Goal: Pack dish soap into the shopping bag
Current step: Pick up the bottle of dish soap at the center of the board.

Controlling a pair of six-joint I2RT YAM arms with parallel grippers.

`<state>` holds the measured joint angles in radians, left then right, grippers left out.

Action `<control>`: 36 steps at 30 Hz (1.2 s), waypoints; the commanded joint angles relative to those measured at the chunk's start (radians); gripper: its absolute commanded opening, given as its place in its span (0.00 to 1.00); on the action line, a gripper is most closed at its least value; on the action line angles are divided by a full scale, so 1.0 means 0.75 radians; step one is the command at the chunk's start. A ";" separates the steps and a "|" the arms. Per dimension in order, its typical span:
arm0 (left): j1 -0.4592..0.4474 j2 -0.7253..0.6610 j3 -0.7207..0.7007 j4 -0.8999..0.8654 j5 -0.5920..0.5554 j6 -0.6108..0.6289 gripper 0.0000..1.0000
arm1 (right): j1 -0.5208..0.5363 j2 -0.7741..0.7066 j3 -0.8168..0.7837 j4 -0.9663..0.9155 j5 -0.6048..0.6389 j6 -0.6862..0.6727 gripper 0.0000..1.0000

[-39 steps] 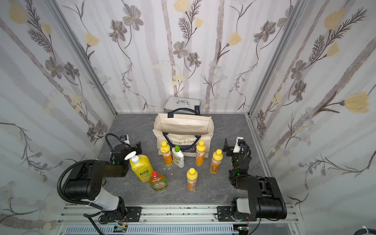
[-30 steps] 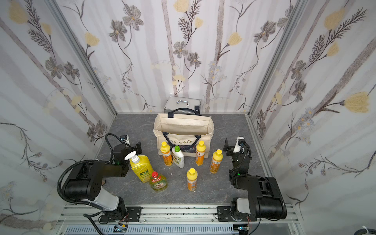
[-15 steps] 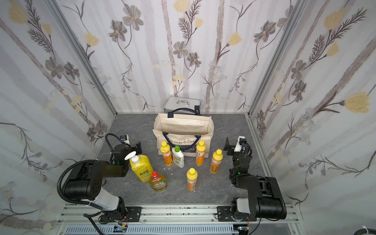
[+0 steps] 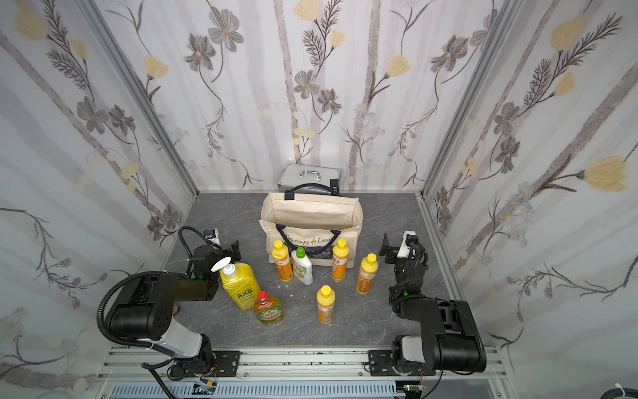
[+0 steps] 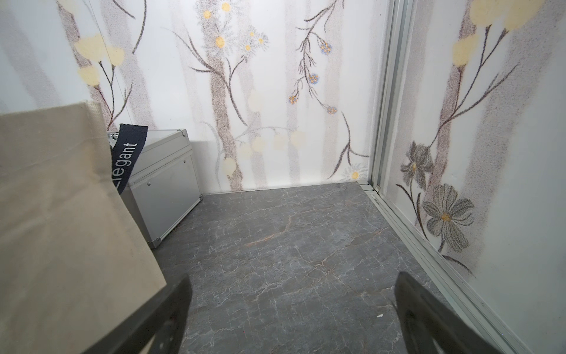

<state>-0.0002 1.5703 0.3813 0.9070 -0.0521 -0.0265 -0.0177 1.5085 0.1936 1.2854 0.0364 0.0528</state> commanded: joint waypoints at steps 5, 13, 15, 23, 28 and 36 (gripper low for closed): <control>-0.002 -0.001 0.011 0.012 -0.013 0.007 1.00 | 0.000 0.000 0.009 0.014 0.017 0.008 1.00; -0.002 -0.204 0.231 -0.538 -0.143 -0.048 1.00 | 0.001 -0.187 0.040 -0.186 0.129 0.042 0.99; -0.002 -0.258 0.275 -0.639 -0.135 -0.092 1.00 | 0.001 -0.273 0.042 -0.257 0.166 0.056 0.99; -0.002 -0.498 0.568 -1.102 -0.119 -0.374 1.00 | 0.025 -0.662 0.434 -1.197 0.143 0.215 0.95; -0.004 -0.529 0.752 -1.406 0.024 -0.468 1.00 | 0.160 -0.822 0.653 -1.621 0.190 0.216 0.95; -0.030 -0.560 0.835 -1.553 0.243 -0.535 1.00 | 0.435 -0.832 0.973 -2.253 0.194 0.344 0.90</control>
<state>-0.0196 1.1679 1.0042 -0.1940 0.0895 -0.3981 0.2752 0.8948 0.9012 -0.1696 0.1593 0.2531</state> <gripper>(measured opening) 0.997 0.902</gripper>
